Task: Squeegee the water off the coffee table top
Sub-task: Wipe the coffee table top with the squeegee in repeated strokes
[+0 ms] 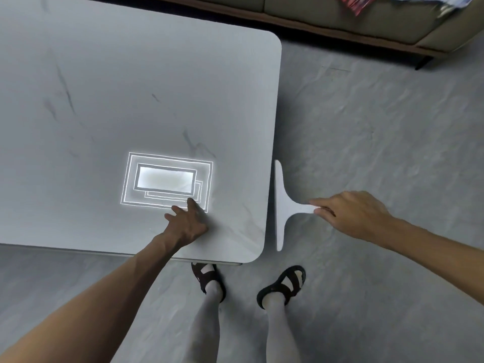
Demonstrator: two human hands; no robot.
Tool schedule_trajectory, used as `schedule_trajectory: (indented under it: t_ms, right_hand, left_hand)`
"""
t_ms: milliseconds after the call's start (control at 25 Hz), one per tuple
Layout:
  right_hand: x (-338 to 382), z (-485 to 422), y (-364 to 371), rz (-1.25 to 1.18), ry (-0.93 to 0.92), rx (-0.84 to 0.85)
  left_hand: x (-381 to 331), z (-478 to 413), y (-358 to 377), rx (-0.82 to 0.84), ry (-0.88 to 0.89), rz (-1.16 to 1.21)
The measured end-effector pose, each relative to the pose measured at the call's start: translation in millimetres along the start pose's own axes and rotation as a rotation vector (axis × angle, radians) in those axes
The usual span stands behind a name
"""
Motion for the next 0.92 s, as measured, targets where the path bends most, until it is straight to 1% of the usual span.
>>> schedule_trajectory:
  t_ms: [80,160,200,280,320,400,480,560,640,680,800,880,920]
  right_hand:
    - [1,-9,-7,0.147,-0.290,0.056]
    - [12,-28,-7,0.214,-0.522,0.161]
    - [19,-36,-5,0.237,-0.597,0.213]
    - [30,-53,-6,0.268,-0.642,0.256]
    - [30,-61,-8,0.276,-0.617,0.250]
    - [21,-74,-14,0.263,-0.494,0.204]
    - [4,-84,-26,0.273,-0.300,0.156]
    - [-12,-87,-41,0.354,-0.133,0.101]
    - [-18,-80,-55,0.429,-0.041,0.056]
    - [-15,-74,-63,0.399,-0.001,0.032]
    - [15,-52,-100,0.160,0.119,-0.048]
    - [49,-38,-134,-0.113,0.223,-0.007]
    - [67,-33,-149,-0.327,0.286,0.049]
  left_hand:
    - [-3,4,-1,-0.009,-0.040,0.011]
    - [-2,0,2,-0.021,-0.028,0.002]
    - [-2,1,3,-0.016,-0.020,-0.011]
    - [-2,-2,6,-0.011,-0.027,-0.040]
    - [-2,-4,8,-0.029,-0.023,-0.043]
    - [-4,-1,9,-0.036,-0.030,-0.052]
    - [-5,1,5,-0.024,-0.034,-0.034]
    - [3,4,-6,0.001,-0.024,0.035]
    - [14,12,-26,0.033,0.061,0.090]
    - [19,19,-37,0.046,0.104,0.094]
    - [22,59,-86,-0.002,0.150,0.145]
    - [14,91,-120,-0.044,0.204,0.165]
    - [11,108,-138,-0.071,0.211,0.183]
Point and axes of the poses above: each hand's wrist, its own z-axis away from the middle knuckle, its own y-axis out of the palm, x = y × z, the point moved 1 cm from there along -z, towards the middle knuckle, and after that the axes turned 11 degrees about -x, right-handed, at the moved point
